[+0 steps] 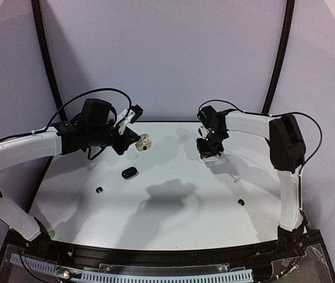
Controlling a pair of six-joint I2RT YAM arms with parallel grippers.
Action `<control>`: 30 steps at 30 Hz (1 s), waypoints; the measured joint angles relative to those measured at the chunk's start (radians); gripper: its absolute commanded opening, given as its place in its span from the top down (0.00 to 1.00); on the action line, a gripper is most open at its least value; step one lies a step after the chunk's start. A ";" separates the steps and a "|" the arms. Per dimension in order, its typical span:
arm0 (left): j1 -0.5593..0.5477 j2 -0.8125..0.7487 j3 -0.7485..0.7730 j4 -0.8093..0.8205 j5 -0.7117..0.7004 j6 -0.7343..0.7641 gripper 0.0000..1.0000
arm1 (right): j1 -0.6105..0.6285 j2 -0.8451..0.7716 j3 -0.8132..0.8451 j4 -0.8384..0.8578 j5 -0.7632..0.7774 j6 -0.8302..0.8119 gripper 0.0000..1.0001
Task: Insert the wireless bluetooth earbuds into the charging case
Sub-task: Pick up the left earbud from the center of the board, then insert the left earbud into the left side groove of the charging case.
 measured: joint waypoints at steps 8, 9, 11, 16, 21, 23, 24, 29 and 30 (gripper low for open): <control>0.000 0.000 0.000 0.031 -0.008 -0.036 0.99 | 0.200 -0.549 -0.274 0.725 -0.142 -0.136 1.00; 0.000 0.000 0.000 0.037 -0.009 -0.038 0.99 | 0.233 -0.597 -0.305 0.848 -0.174 -0.144 1.00; 0.000 -0.001 0.000 0.048 -0.013 -0.041 0.99 | 0.267 -0.636 -0.344 0.997 -0.213 -0.144 1.00; 0.000 -0.001 0.027 0.061 -0.021 -0.061 0.99 | 0.312 -0.616 -0.461 1.346 -0.332 -0.112 1.00; 0.000 -0.004 0.074 0.072 -0.036 -0.102 0.99 | 0.336 -0.555 -0.500 1.477 -0.397 -0.106 1.00; 0.000 -0.006 0.082 0.077 -0.040 -0.115 0.99 | 0.351 -0.542 -0.500 1.505 -0.414 -0.100 1.00; 0.000 -0.007 0.084 0.080 -0.042 -0.121 0.99 | 0.362 -0.536 -0.501 1.525 -0.420 -0.092 1.00; 0.000 -0.010 0.084 0.088 -0.047 -0.140 0.99 | 0.399 -0.505 -0.513 1.596 -0.418 -0.071 1.00; 0.000 -0.010 0.084 0.089 -0.048 -0.142 0.99 | 0.402 -0.497 -0.513 1.605 -0.416 -0.068 1.00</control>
